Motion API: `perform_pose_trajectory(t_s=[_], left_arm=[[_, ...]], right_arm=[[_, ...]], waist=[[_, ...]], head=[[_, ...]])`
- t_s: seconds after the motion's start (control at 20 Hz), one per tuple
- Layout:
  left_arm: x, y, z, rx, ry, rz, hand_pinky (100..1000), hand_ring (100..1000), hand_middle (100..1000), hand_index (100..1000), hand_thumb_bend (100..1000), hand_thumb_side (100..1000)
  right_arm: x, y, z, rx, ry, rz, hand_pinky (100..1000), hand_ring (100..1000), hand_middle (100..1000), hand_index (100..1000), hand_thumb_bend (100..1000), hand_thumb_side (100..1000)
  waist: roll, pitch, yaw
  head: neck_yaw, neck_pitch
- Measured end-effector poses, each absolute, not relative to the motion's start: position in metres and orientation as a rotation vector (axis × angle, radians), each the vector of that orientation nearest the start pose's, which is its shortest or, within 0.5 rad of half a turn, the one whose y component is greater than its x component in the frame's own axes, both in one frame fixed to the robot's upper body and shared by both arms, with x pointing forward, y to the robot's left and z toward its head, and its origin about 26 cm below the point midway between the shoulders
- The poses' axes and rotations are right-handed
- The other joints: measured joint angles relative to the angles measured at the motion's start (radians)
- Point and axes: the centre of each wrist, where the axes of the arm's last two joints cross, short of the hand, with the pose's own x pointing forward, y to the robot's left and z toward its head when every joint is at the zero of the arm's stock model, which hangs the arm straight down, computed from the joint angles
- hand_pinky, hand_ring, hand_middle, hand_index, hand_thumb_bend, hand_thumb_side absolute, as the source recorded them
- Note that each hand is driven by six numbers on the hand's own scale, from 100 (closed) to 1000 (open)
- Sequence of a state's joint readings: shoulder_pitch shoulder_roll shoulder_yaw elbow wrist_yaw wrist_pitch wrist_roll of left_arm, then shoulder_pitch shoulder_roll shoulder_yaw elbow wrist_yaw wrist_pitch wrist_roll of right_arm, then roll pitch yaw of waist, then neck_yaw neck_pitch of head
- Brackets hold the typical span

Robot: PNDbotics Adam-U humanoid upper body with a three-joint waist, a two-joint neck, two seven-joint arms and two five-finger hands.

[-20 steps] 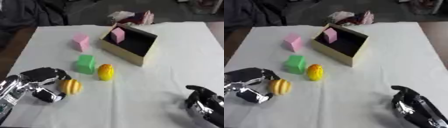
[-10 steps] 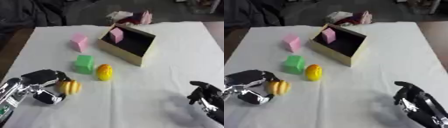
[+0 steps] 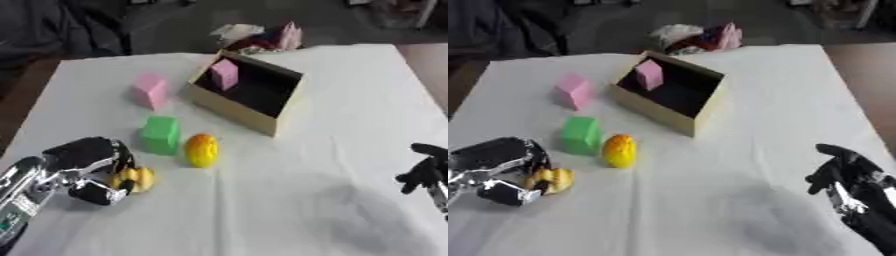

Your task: Pick up objects on the table and place them in the box.

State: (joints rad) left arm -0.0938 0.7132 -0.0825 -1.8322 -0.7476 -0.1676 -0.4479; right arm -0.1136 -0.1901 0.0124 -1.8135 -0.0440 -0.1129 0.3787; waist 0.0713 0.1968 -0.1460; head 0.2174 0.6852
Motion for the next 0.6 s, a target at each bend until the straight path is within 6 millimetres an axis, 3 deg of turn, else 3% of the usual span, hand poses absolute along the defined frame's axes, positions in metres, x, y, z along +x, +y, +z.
perform_pose_trajectory(t_s=[0.4, 0.6], left_arm=[[0.311, 0.308, 0.256, 0.964, -1.792, -1.589, 635, 473, 428, 606, 100, 262], [0.347, 0.296, 0.278, 0.994, -1.802, -1.6, 638, 485, 444, 621, 100, 266]], right_arm=[[0.296, -0.262, 0.091, 0.189, -1.962, 0.56, 686, 475, 491, 837, 100, 401], [0.296, -0.26, 0.091, 0.202, -1.957, 0.57, 686, 475, 491, 837, 100, 405]], waist=[[0.003, -0.01, -0.021], [0.003, -0.01, -0.041]], head=[[0.008, 0.0], [0.016, 0.0]])
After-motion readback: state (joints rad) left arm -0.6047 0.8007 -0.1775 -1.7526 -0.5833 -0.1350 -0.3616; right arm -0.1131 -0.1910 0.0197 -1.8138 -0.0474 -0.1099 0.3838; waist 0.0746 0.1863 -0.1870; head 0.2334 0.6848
